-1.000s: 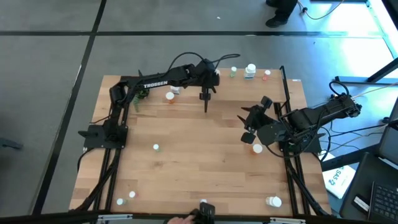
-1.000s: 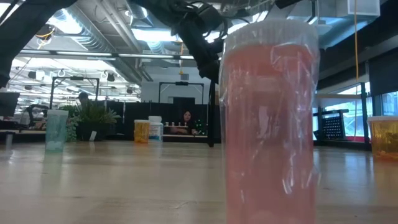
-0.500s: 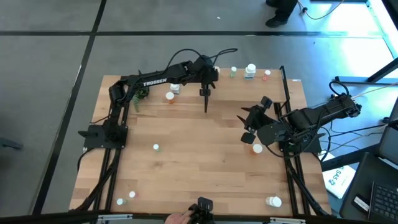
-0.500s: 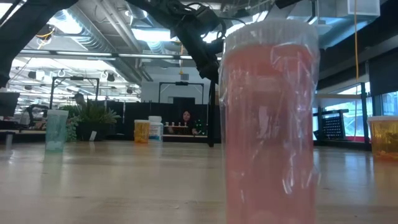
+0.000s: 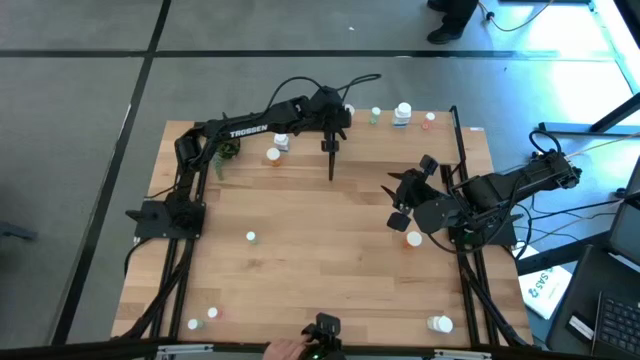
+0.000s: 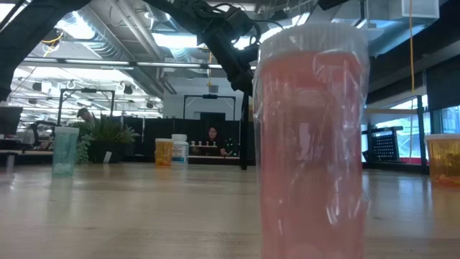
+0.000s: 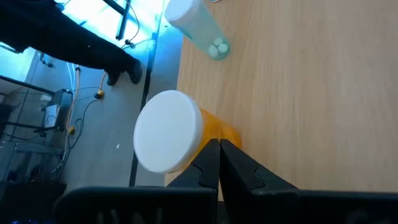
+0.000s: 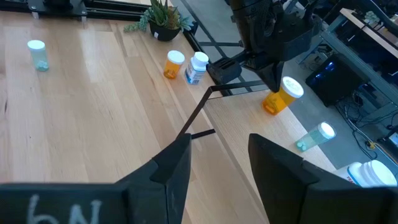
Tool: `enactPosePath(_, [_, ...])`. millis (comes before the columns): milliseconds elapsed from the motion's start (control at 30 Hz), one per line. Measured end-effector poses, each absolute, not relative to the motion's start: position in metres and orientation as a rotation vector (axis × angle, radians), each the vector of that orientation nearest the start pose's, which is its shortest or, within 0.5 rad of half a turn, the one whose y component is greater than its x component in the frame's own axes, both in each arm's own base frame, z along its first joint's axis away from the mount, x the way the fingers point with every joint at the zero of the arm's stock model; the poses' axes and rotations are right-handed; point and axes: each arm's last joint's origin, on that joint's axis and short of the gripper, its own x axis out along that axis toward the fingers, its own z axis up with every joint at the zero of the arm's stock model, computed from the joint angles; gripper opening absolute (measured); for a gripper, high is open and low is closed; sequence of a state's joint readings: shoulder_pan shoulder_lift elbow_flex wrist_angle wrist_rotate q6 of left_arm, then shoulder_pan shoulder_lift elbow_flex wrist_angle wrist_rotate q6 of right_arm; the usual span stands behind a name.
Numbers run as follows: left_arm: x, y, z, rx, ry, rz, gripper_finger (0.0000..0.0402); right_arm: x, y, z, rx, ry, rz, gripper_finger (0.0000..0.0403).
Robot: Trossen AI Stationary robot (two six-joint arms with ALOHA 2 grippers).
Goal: Pick and place medicine bottles onto shelf by color
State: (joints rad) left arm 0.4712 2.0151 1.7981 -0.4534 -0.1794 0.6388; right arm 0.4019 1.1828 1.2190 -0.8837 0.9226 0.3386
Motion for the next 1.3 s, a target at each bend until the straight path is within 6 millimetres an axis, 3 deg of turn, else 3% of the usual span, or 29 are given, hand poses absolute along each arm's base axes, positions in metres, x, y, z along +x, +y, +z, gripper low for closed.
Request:
enactPosePath(167, [0.411, 0.207, 0.288, 0.538, 0.875, 0.402, 0.0000, 0.210, 0.064, 0.352, -0.214, 0.583, -0.589, 0.0163])
enactPosePath(400, [0.403, 0.173, 0.316, 0.572, 0.874, 0.378, 0.0000, 0.210, 0.064, 0.352, -0.221, 0.588, -0.589, 0.0163])
enactPosePath(567, [0.393, 0.134, 0.340, 0.548, 0.878, 0.384, 0.0000, 0.210, 0.065, 0.352, -0.228, 0.599, -0.567, 0.0163])
enactPosePath(900, [0.374, 0.043, 0.359, 0.459, 0.930, 0.322, 0.0000, 0.202, 0.078, 0.357, -0.420, 0.690, -0.361, 0.0163])
enactPosePath(1067, [0.364, -0.003, 0.364, 0.413, 0.919, 0.284, 0.0000, 0.194, 0.092, 0.374, -0.351, 0.686, -0.187, 0.0163])
enactPosePath(1300, [0.340, -0.058, 0.364, 0.354, 0.964, 0.330, 0.0000, 0.175, 0.101, 0.377, -0.265, 0.820, -0.034, 0.0163])
